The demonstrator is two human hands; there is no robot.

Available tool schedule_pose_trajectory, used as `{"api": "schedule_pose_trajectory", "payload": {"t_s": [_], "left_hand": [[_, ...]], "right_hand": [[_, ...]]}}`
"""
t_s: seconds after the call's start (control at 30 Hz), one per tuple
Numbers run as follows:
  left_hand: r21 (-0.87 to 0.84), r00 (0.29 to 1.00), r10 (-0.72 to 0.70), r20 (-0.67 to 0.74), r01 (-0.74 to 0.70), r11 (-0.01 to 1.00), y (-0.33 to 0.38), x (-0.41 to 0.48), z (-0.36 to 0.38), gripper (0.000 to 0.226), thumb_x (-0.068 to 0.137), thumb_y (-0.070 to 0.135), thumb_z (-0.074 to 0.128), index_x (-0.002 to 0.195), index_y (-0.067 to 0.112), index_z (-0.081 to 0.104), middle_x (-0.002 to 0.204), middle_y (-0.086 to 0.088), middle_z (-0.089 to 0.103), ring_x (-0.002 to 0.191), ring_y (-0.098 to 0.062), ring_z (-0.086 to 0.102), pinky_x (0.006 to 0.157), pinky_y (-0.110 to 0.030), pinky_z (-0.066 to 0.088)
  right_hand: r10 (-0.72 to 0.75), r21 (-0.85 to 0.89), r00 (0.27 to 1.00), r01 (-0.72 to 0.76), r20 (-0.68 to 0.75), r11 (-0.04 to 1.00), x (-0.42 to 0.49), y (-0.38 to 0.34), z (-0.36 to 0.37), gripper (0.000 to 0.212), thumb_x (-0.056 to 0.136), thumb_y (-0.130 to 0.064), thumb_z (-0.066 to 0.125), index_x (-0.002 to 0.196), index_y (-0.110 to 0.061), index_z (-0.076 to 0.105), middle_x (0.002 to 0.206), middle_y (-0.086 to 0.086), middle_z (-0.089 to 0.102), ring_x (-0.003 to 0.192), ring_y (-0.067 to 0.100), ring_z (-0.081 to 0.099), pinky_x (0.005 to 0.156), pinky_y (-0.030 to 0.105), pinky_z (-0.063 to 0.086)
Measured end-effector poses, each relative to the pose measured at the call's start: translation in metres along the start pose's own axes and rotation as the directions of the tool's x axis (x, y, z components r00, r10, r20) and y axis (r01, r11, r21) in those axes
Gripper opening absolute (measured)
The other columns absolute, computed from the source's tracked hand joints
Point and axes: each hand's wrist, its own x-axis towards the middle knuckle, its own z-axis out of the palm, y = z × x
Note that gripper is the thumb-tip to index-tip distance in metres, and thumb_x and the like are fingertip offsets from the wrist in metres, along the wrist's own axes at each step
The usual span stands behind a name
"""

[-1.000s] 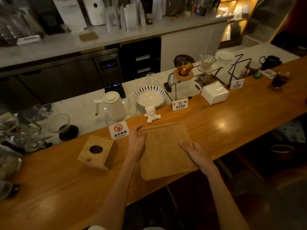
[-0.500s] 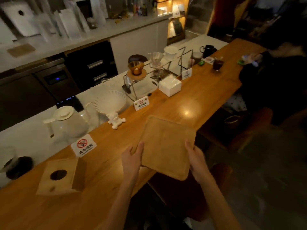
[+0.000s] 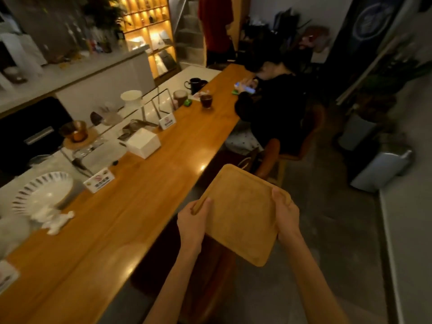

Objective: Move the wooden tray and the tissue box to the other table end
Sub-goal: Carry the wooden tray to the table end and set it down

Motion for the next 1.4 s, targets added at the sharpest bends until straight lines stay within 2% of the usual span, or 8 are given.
{"api": "schedule_pose_trajectory", "payload": {"t_s": [0.13, 0.3, 0.43, 0.57, 0.77, 0.97, 1.17, 1.4], "left_hand": [[-0.103, 0.997, -0.072, -0.013, 0.07, 0.992, 0.002, -0.012, 0.12, 0.042, 0.079, 0.049, 0.076, 0.108, 0.02, 0.068, 0.107, 0.002, 0.067, 0.097, -0.014, 0.062, 0.083, -0.034, 0.053], [-0.207, 0.986, -0.153, 0.071, 0.165, 0.964, -0.005, -0.047, 0.282, 0.058, 0.09, 0.045, 0.067, 0.137, 0.017, 0.048, 0.128, 0.002, 0.056, 0.115, -0.021, 0.055, 0.1, -0.042, 0.046], [-0.13, 0.967, -0.126, 0.223, 0.158, 0.979, -0.001, -0.076, 0.389, 0.046, 0.093, 0.044, 0.062, 0.132, 0.027, 0.044, 0.12, 0.003, 0.055, 0.102, -0.017, 0.057, 0.091, -0.042, 0.05], [-0.042, 0.943, -0.072, 0.326, 0.091, 0.995, 0.016, -0.058, 0.458, 0.04, 0.094, 0.044, 0.06, 0.126, 0.027, 0.046, 0.111, 0.007, 0.056, 0.097, -0.015, 0.058, 0.084, -0.039, 0.05], [0.108, 0.876, -0.1, 0.471, 0.054, 0.993, 0.044, 0.011, 0.565, 0.05, 0.088, 0.039, 0.07, 0.13, 0.019, 0.054, 0.113, 0.003, 0.062, 0.097, -0.016, 0.06, 0.075, -0.033, 0.051], [0.169, 0.862, -0.112, 0.494, 0.031, 0.985, 0.066, 0.085, 0.691, 0.043, 0.087, 0.042, 0.071, 0.122, 0.025, 0.054, 0.109, 0.008, 0.061, 0.095, -0.01, 0.059, 0.075, -0.029, 0.049], [0.235, 0.861, -0.093, 0.5, -0.032, 0.971, 0.108, 0.158, 0.822, 0.045, 0.087, 0.043, 0.07, 0.123, 0.021, 0.054, 0.113, 0.006, 0.059, 0.103, -0.018, 0.059, 0.09, -0.04, 0.049], [0.265, 0.855, -0.12, 0.505, -0.021, 0.964, 0.129, 0.243, 0.988, 0.057, 0.086, 0.048, 0.069, 0.133, 0.021, 0.051, 0.116, 0.002, 0.061, 0.101, -0.017, 0.062, 0.078, -0.033, 0.052]], "right_hand": [[0.017, 0.058, 0.997, -0.013, -0.072, 0.998, 0.055, -0.019, -0.093, 0.047, 0.095, -0.051, 0.058, 0.129, -0.018, 0.055, 0.124, 0.004, 0.059, 0.115, 0.027, 0.057, 0.1, 0.049, 0.046], [-0.03, 0.146, 0.954, 0.076, -0.299, 0.986, 0.116, -0.044, -0.202, 0.017, 0.096, -0.046, 0.058, 0.095, -0.03, 0.061, 0.105, -0.001, 0.066, 0.107, 0.027, 0.063, 0.098, 0.05, 0.052], [0.041, 0.234, 0.872, 0.085, -0.487, 0.968, 0.158, -0.056, -0.259, 0.038, 0.096, -0.049, 0.056, 0.111, -0.014, 0.064, 0.11, 0.005, 0.068, 0.104, 0.024, 0.064, 0.097, 0.048, 0.053], [0.1, 0.308, 0.916, 0.027, -0.387, 0.951, 0.198, -0.063, -0.322, 0.046, 0.096, -0.045, 0.061, 0.127, -0.01, 0.062, 0.12, 0.007, 0.068, 0.106, 0.021, 0.065, 0.092, 0.041, 0.055], [0.176, 0.301, 0.98, -0.195, 0.09, 0.933, 0.299, -0.102, -0.415, 0.041, 0.097, -0.046, 0.055, 0.123, -0.015, 0.065, 0.106, 0.005, 0.077, 0.095, 0.019, 0.074, 0.078, 0.036, 0.061], [0.028, -0.19, 0.996, -0.045, -0.088, 0.981, 0.451, -0.151, -0.438, 0.027, 0.096, -0.05, 0.055, 0.102, -0.026, 0.064, 0.105, 0.003, 0.072, 0.085, 0.002, 0.063, 0.07, 0.021, 0.048], [0.018, -0.199, 0.99, -0.047, -0.141, 0.979, 0.582, -0.203, -0.466, 0.025, 0.099, -0.048, 0.05, 0.091, -0.028, 0.063, 0.086, -0.01, 0.065, 0.079, 0.002, 0.06, 0.065, 0.019, 0.045], [0.067, -0.157, 0.99, -0.087, -0.128, 0.984, 0.767, -0.246, -0.519, 0.033, 0.094, -0.058, 0.052, 0.108, -0.029, 0.059, 0.103, 0.002, 0.066, 0.09, 0.016, 0.063, 0.085, 0.037, 0.052]]}}
